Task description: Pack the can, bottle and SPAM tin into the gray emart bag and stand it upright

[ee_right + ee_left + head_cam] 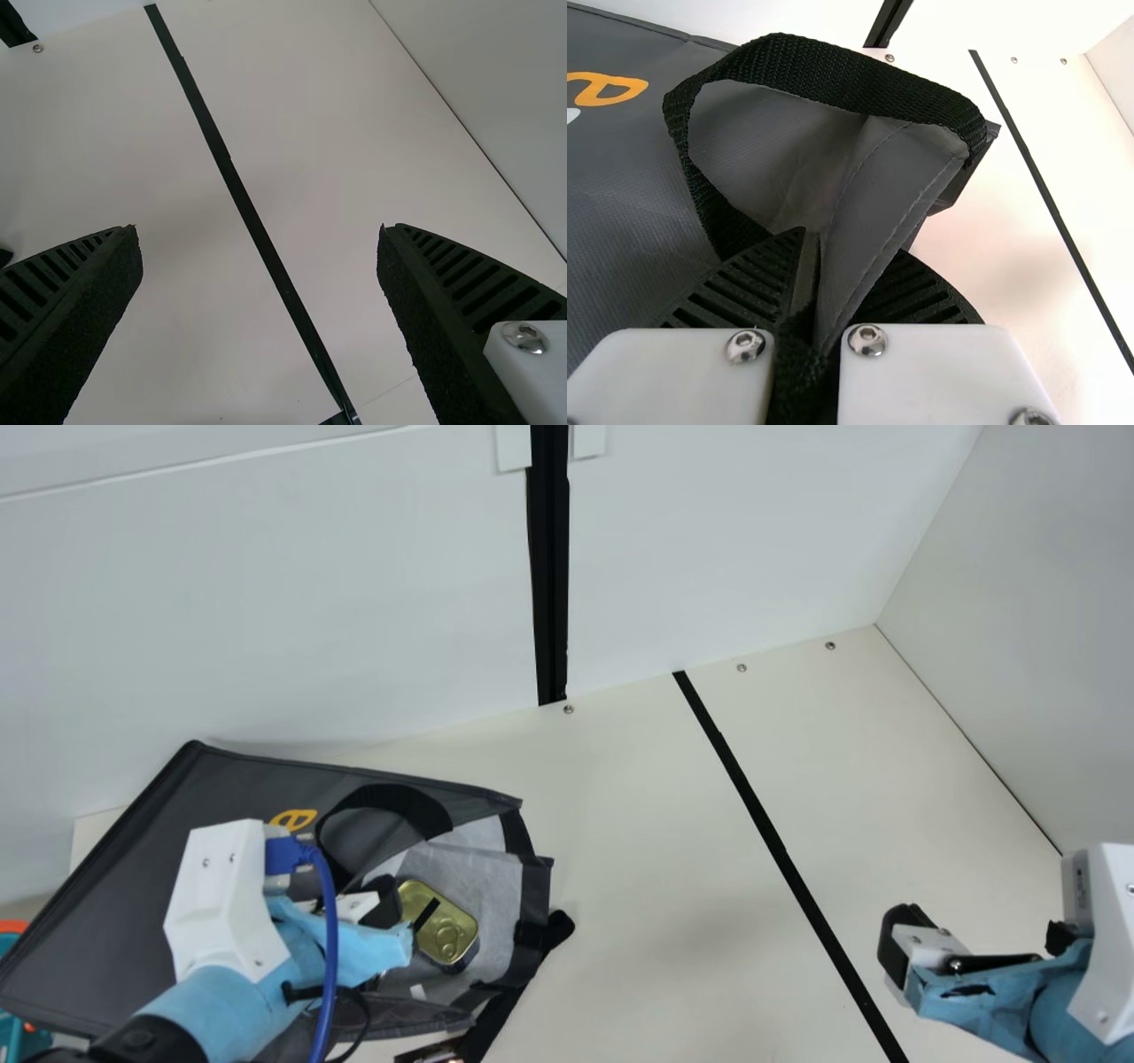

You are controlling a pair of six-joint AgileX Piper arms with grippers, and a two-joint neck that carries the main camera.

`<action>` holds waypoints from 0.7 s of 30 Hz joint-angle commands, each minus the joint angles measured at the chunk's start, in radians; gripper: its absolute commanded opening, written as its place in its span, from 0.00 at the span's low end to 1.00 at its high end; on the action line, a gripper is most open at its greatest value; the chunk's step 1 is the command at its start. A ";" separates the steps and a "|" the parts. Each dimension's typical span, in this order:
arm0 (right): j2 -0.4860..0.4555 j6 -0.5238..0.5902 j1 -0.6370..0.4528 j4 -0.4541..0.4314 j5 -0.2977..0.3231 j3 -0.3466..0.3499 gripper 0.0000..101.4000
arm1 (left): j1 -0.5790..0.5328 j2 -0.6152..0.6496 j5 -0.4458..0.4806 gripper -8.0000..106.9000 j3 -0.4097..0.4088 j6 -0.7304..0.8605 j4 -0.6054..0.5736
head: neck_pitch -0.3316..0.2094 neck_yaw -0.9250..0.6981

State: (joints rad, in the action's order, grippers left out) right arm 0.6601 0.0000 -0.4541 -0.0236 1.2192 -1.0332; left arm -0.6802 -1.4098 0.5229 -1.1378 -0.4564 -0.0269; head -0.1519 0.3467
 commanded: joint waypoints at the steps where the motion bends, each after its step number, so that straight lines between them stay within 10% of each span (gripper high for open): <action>1: -0.001 0.002 0.002 -0.002 0.001 0.001 0.94 | 0.000 0.000 0.000 0.00 0.000 0.000 0.000 | -0.023 0.002; 21: 0.108 0.064 -0.040 0.068 0.001 -0.122 0.94 | 0.000 0.000 0.000 0.00 0.000 0.000 0.000 | -0.023 0.002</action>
State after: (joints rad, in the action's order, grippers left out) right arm 0.7598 0.0560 -0.4872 0.0314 1.2195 -1.1523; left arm -0.6802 -1.4098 0.5229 -1.1378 -0.4564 -0.0269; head -0.1519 0.3467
